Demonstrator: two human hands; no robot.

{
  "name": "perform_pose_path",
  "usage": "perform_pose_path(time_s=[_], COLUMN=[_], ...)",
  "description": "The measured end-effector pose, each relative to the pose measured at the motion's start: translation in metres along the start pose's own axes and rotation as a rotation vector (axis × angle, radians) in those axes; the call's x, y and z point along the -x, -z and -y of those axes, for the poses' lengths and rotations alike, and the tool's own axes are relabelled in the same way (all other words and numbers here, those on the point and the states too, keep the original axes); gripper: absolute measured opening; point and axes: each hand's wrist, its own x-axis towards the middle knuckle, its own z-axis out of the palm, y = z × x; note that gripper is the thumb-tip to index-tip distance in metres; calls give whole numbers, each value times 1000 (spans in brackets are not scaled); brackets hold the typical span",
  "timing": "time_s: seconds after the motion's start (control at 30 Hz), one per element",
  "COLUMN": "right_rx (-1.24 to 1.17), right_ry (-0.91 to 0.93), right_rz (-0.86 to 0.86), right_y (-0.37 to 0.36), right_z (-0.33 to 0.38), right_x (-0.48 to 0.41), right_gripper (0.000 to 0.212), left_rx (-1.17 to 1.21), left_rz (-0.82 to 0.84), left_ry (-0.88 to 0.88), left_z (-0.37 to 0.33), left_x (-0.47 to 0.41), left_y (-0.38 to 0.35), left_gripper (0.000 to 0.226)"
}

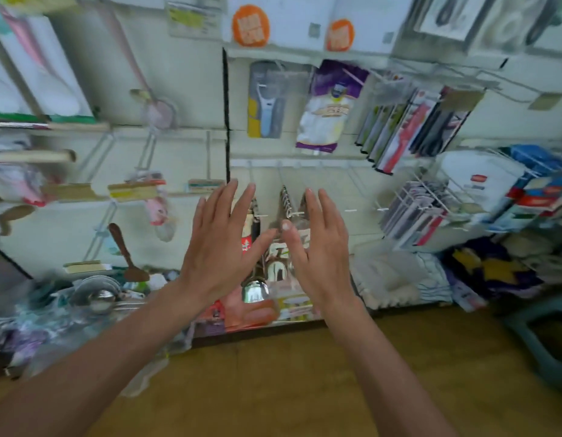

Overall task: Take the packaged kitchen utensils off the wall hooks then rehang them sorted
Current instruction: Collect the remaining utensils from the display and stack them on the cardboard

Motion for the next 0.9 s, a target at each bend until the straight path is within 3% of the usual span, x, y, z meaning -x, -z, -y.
perform_pose_path(time_s=[0.43, 0.9], right_rx=[55, 102], right_ry=[-70, -107], right_rz=[-45, -21], right_y=[36, 27], right_z=[-97, -153], right_x=[9, 4], right_gripper=[71, 72], left_rx=[22, 44], left_rz=[81, 125], left_ry=[-80, -74], left_z=[-64, -79], left_x=[-7, -14], left_y=[-82, -139], left_gripper=[77, 78])
